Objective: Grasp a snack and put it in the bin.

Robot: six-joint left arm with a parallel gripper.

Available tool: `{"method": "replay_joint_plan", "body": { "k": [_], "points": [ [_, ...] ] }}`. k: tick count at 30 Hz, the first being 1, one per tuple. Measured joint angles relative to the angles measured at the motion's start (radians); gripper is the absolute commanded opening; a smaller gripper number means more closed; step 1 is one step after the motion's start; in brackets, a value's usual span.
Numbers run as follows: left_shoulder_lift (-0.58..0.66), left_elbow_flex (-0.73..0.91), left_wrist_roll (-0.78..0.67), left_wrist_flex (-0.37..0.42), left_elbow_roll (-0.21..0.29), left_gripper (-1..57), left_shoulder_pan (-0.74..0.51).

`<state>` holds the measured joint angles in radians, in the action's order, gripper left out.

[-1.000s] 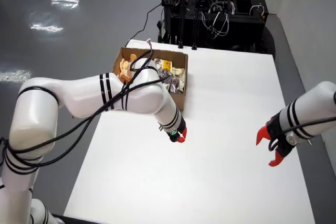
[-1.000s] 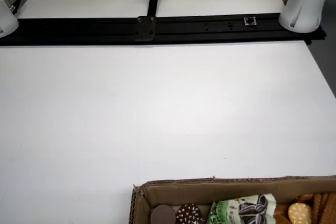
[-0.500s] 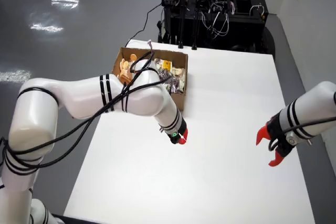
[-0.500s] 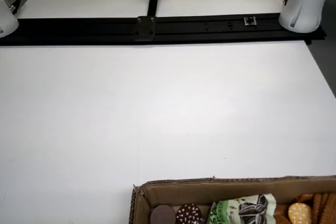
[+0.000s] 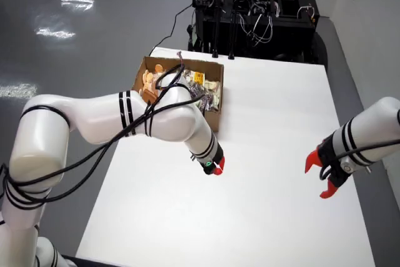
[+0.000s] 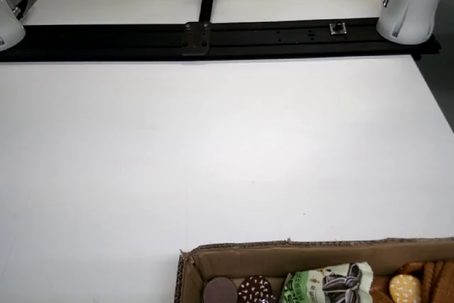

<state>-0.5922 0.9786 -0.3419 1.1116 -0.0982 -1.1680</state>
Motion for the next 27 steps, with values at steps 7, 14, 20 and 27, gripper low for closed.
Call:
{"method": "replay_joint_plan", "body": {
  "k": [7, 14, 20, 27],
  "points": [
    [0.000, 0.000, 0.000, 0.000, 0.000, 0.0, 0.005],
    [0.000, 0.000, 0.000, 0.001, 0.000, 0.0, 0.012],
    [0.000, 0.000, 0.000, 0.001, 0.000, 0.0, 0.015],
    [0.000, 0.000, 0.000, 0.001, 0.000, 0.0, 0.016]
  ]
}}
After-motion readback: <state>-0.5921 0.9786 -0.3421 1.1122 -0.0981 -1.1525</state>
